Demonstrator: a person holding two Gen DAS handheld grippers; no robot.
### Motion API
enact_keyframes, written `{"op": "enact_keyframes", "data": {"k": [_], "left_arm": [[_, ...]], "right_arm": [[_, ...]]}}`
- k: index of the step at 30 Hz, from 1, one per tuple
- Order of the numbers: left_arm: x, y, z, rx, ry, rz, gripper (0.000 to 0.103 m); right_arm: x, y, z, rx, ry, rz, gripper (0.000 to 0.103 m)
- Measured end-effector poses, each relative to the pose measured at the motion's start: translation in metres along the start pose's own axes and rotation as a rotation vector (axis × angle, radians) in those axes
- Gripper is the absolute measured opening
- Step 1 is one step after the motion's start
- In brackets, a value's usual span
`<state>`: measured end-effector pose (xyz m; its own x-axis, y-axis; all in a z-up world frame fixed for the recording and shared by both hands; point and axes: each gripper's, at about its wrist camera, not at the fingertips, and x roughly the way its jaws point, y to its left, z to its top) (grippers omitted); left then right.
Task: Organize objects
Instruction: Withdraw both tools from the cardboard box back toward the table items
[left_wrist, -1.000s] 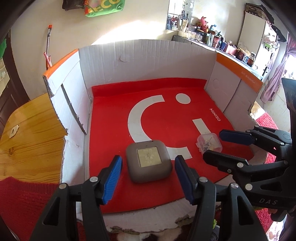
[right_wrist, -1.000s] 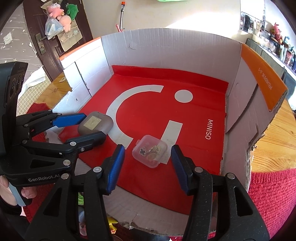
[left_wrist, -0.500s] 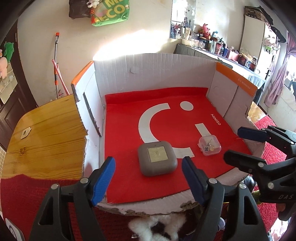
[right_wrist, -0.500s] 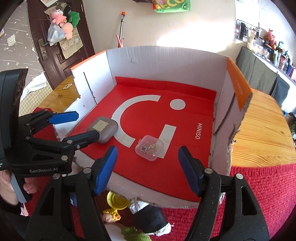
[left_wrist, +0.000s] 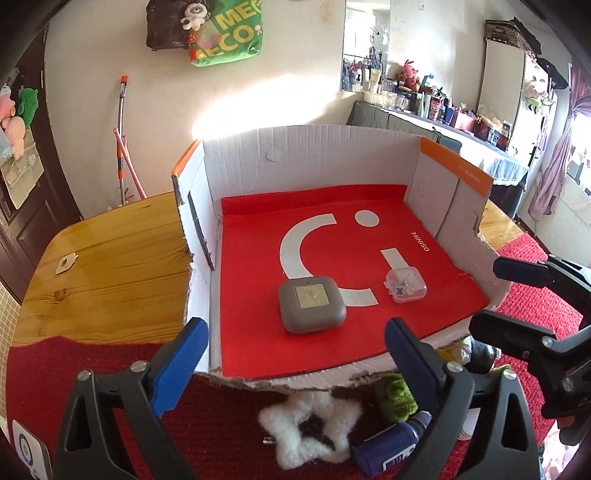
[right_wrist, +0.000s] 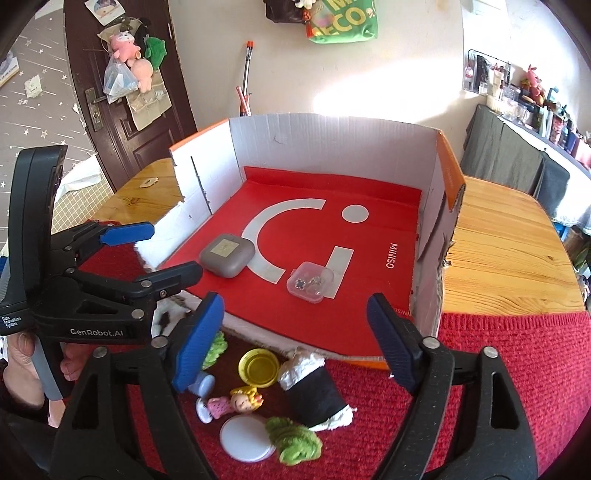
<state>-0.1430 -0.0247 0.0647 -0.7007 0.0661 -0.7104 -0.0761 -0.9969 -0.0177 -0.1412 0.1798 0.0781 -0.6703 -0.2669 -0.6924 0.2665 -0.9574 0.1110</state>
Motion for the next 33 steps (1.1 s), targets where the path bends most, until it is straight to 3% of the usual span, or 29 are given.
{"op": "enact_keyframes", "data": {"k": [18,33], "left_arm": [[-0.035,-0.013,-0.026,0.006,-0.051,-0.014,0.103],[-0.042,-0.013,-0.051,-0.016,-0.032,-0.038,0.103]], "right_arm": [[-0.033,0.011,-0.023,0.009,-0.050,-0.004,0.082],[-0.040,0.016,-0.047,0.018,-0.029,-0.023,0.082]]}}
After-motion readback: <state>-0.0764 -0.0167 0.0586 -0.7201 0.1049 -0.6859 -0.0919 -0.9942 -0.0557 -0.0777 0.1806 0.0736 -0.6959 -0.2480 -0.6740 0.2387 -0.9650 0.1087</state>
